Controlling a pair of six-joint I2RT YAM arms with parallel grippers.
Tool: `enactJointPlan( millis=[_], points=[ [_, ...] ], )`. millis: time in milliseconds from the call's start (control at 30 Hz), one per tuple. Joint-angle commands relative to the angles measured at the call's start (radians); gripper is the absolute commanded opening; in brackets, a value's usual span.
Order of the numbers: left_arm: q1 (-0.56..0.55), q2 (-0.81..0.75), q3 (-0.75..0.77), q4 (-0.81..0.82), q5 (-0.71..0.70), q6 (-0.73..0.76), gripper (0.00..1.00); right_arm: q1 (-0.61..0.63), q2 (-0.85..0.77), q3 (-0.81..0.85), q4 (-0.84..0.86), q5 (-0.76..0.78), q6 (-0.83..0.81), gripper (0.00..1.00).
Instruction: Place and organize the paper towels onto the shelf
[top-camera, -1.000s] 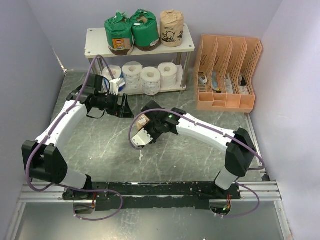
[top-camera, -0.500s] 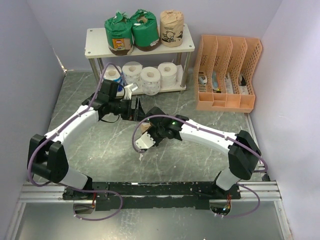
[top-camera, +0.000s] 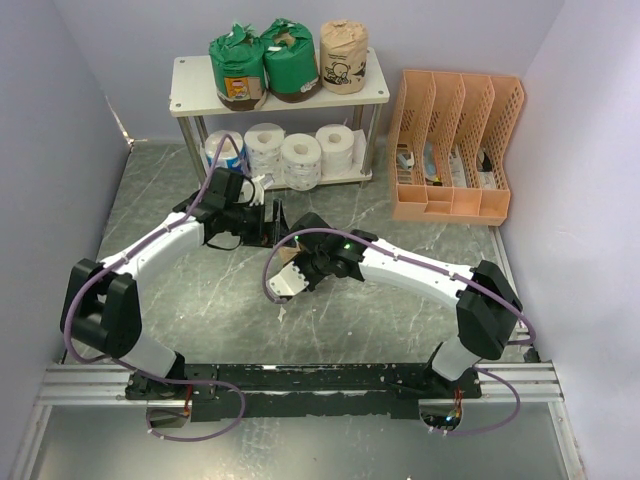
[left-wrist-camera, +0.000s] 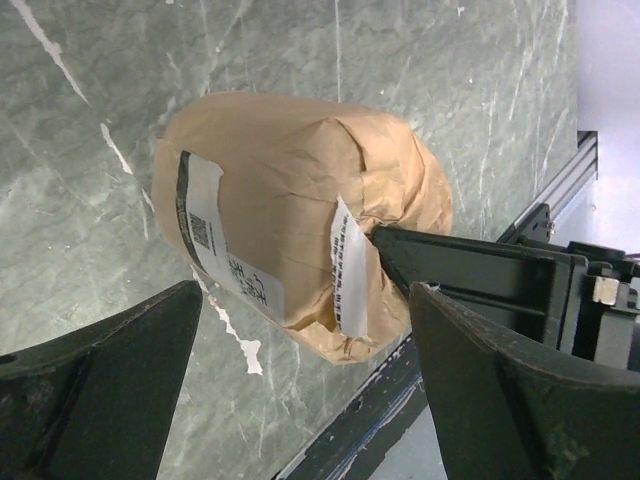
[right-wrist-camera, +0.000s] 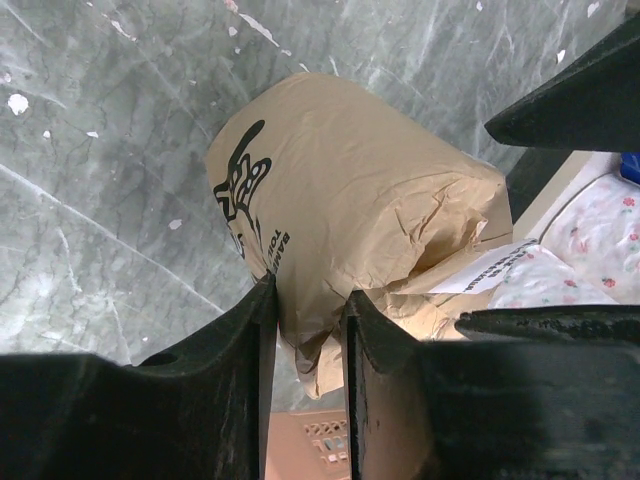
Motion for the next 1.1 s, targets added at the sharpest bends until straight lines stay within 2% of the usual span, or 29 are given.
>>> enactJointPlan(
  millis=[0, 267, 467, 567, 733, 767, 800, 833, 867, 900, 1000, 1033, 1067],
  points=[
    [-0.015, 0.007, -0.013, 0.045, -0.065, -0.027, 0.96, 0.009, -0.013, 0.025, 0.017, -0.007, 0.018, 0.24],
    [-0.021, 0.021, -0.037, 0.149, -0.031, -0.079, 0.97, 0.012, -0.022, 0.015, 0.009, -0.017, 0.020, 0.24],
    [-0.022, 0.050, -0.038, 0.163, -0.026, -0.108, 0.61, 0.014, -0.025, 0.005, 0.013, -0.016, 0.021, 0.24],
    [-0.021, 0.047, -0.044, 0.164, -0.038, -0.116, 0.36, 0.014, -0.026, 0.004, 0.013, -0.015, 0.022, 0.24],
    [-0.026, 0.049, -0.040, 0.168, -0.026, -0.113, 0.30, 0.014, -0.027, -0.002, 0.026, -0.007, 0.020, 0.27],
    [-0.029, 0.052, -0.040, 0.176, -0.010, -0.113, 0.23, 0.014, -0.024, 0.001, 0.034, -0.008, 0.030, 0.29],
    [-0.032, 0.056, -0.041, 0.186, 0.008, -0.117, 0.12, 0.014, -0.021, 0.013, 0.043, -0.012, 0.050, 0.34],
    [-0.036, 0.060, -0.041, 0.203, 0.025, -0.123, 0.07, 0.015, -0.014, 0.033, 0.049, -0.012, 0.069, 0.44],
    [-0.041, 0.062, -0.047, 0.218, 0.040, -0.133, 0.07, 0.014, -0.011, 0.053, 0.052, -0.013, 0.087, 0.52],
    [-0.047, 0.062, -0.052, 0.232, 0.049, -0.141, 0.07, 0.014, -0.008, 0.075, 0.050, -0.014, 0.102, 0.66],
    [-0.065, 0.063, -0.061, 0.255, 0.063, -0.161, 0.07, 0.013, 0.003, 0.153, 0.047, -0.022, 0.160, 0.73],
    [-0.068, 0.063, -0.061, 0.257, 0.065, -0.163, 0.07, 0.011, 0.007, 0.183, 0.048, -0.024, 0.185, 0.94],
    [-0.070, 0.061, -0.060, 0.256, 0.064, -0.162, 0.07, 0.006, 0.009, 0.208, 0.049, -0.027, 0.204, 0.99]
  ],
)
